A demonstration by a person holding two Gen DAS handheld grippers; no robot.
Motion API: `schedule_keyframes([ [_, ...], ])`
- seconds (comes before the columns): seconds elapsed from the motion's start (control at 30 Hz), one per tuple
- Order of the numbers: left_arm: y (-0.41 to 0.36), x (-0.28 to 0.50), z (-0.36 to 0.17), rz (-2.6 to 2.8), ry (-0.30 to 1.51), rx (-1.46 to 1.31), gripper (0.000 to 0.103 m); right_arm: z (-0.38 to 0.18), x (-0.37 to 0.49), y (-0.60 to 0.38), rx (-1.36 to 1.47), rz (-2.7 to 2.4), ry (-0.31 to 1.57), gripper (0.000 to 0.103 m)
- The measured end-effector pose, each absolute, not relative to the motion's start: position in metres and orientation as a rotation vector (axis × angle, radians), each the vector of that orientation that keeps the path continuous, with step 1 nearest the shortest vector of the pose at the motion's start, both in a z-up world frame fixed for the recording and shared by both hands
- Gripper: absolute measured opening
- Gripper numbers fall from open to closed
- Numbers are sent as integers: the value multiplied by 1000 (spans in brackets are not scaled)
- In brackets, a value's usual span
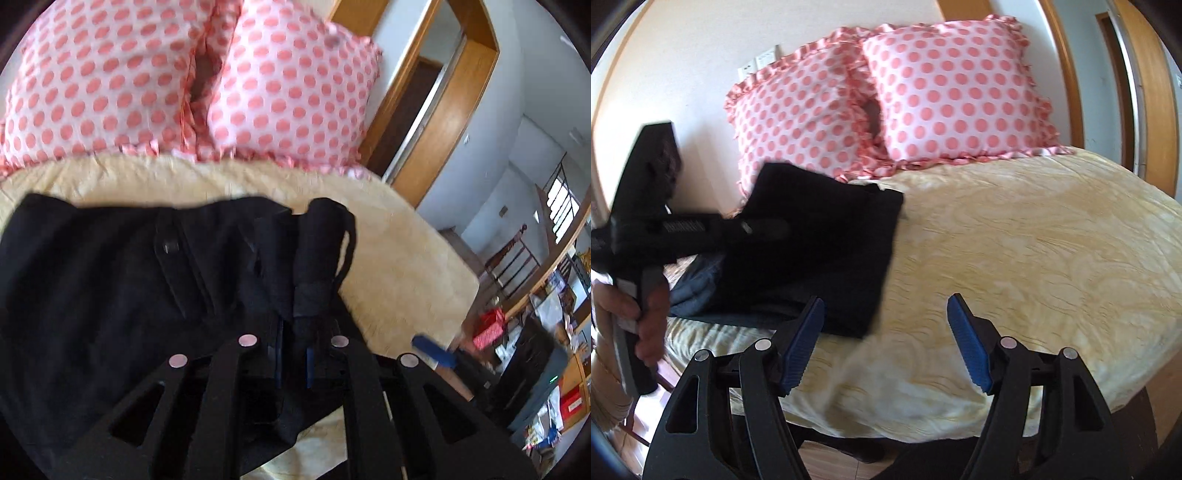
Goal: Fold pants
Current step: 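Fold the held end over the trousers with the left gripper and open it, then close the right gripper on the trouser edge and lift it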
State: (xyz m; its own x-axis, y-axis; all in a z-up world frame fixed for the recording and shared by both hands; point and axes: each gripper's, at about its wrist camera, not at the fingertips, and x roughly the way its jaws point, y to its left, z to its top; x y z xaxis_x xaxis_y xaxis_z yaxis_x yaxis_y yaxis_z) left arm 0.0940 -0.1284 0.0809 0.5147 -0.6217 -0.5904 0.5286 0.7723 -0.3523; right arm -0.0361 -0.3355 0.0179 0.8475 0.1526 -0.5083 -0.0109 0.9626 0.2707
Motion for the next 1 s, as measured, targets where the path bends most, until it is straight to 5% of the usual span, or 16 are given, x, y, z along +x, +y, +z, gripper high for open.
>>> schedule_keyframes([
  [0.17, -150, 74, 104, -742, 677, -103, 8, 14, -36, -344, 288, 67, 545, 71],
  [0.43, -183, 65, 51, -764, 758, 0, 16, 20, -41, -349, 251, -6, 542, 71],
  [0.47, -181, 60, 53, -765, 744, 9, 20, 25, -42, -350, 242, -18, 528, 71],
  [0.53, -175, 47, 64, -813, 709, 3, 68, 33, -43, -352, 240, -26, 500, 71],
  [0.63, -150, 17, 86, -810, 592, 8, 92, 50, -45, -350, 228, -24, 438, 71],
  [0.77, -106, 1, 101, -610, 435, 69, 98, 69, -37, -330, 209, 63, 355, 71],
  [1.0, -68, 35, 74, -381, 526, 91, 98, 63, 18, -258, 81, 248, 407, 71],
])
